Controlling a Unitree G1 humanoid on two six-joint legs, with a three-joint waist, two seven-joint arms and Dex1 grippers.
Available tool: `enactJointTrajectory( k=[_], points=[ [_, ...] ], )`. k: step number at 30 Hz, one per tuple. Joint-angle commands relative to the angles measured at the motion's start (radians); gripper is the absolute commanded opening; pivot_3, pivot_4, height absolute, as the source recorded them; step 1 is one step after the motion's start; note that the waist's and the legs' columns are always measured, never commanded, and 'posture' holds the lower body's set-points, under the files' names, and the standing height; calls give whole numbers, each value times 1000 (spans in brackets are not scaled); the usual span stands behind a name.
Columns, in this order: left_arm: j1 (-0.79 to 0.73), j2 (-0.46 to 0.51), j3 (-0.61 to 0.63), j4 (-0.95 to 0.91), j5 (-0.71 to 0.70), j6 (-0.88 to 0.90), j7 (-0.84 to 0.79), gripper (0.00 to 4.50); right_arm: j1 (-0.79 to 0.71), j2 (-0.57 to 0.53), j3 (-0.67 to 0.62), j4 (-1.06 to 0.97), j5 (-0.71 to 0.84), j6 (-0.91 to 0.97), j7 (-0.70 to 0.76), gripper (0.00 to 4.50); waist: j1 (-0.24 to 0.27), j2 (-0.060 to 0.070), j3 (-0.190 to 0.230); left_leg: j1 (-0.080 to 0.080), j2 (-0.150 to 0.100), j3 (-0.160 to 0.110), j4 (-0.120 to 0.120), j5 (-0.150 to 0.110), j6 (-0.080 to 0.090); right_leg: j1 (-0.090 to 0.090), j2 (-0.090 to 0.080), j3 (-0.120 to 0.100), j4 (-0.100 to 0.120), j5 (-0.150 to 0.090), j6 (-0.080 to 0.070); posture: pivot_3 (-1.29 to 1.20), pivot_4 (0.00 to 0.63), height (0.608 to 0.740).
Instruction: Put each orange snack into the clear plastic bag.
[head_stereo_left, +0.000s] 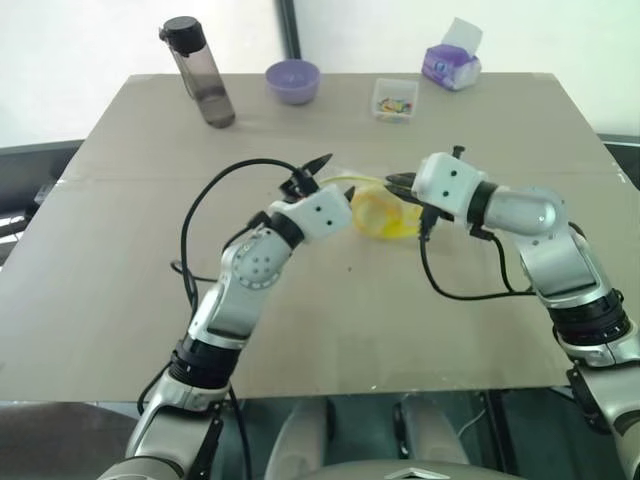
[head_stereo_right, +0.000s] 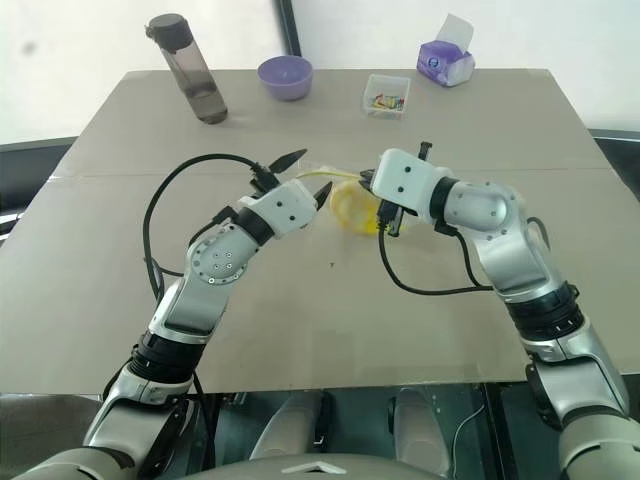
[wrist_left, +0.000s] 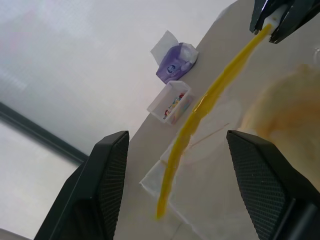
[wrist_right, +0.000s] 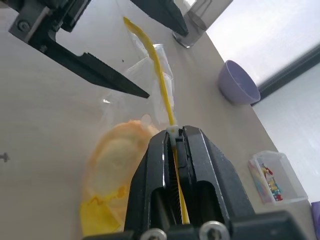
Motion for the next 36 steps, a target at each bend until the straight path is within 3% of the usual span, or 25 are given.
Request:
enactJointTrajectory(
  k=[1,6,9,10,16,22,23,25,28,36],
  points=[
    [-5,0,4,-23,-8,-18,-10,3307,0,3,-9,-50,15,7,4,0,0,0,0,0,0,0,0,0,0,0,0,0,0,0,0,0,150,740],
    [-6,-7,3,-26,-8,-17,-13,1090,0,4,-5,-41,11,2,3,0,0,0,0,0,0,0,0,0,0,0,0,0,0,0,0,0,150,740],
    [-1,-7,5,-22,-4,-14,-11,61,-1,5,-4,-41,11,-1,4,0,0,0,0,0,0,0,0,0,0,0,0,0,0,0,0,0,150,740],
    [1,-7,6,-22,-3,-14,-11,61,-2,2,-2,-43,13,0,11,0,0,0,0,0,0,0,0,0,0,0,0,0,0,0,0,0,150,740],
    [4,-10,8,-23,-3,-12,-9,0,-3,10,-5,-39,11,-14,0,2160,0,0,0,0,0,0,0,0,0,0,0,0,0,0,0,0,150,740],
    [8,-7,9,-19,-3,-13,-10,0,-5,15,-10,-39,13,-14,-5,2160,0,0,0,0,0,0,0,0,0,0,0,0,0,0,0,0,150,740],
    [9,-6,9,-19,-2,-14,-10,0,-5,15,-10,-39,13,-14,-5,1759,0,0,0,0,0,0,0,0,0,0,0,0,0,0,0,0,150,740],
    [8,-6,10,-16,-2,-14,-9,0,-4,13,-10,-38,10,-15,-6,1408,0,0,0,0,0,0,0,0,0,0,0,0,0,0,0,0,150,740],
    [10,-6,9,-17,-3,-15,-9,0,-1,11,-9,-39,7,-13,-7,51,0,0,0,0,0,0,0,0,0,0,0,0,0,0,0,0,150,740],
    [11,-3,8,-13,0,-19,-10,0,0,12,-7,-35,1,-13,-12,51,0,0,0,0,0,0,0,0,0,0,0,0,0,0,0,0,150,740]
  ],
)
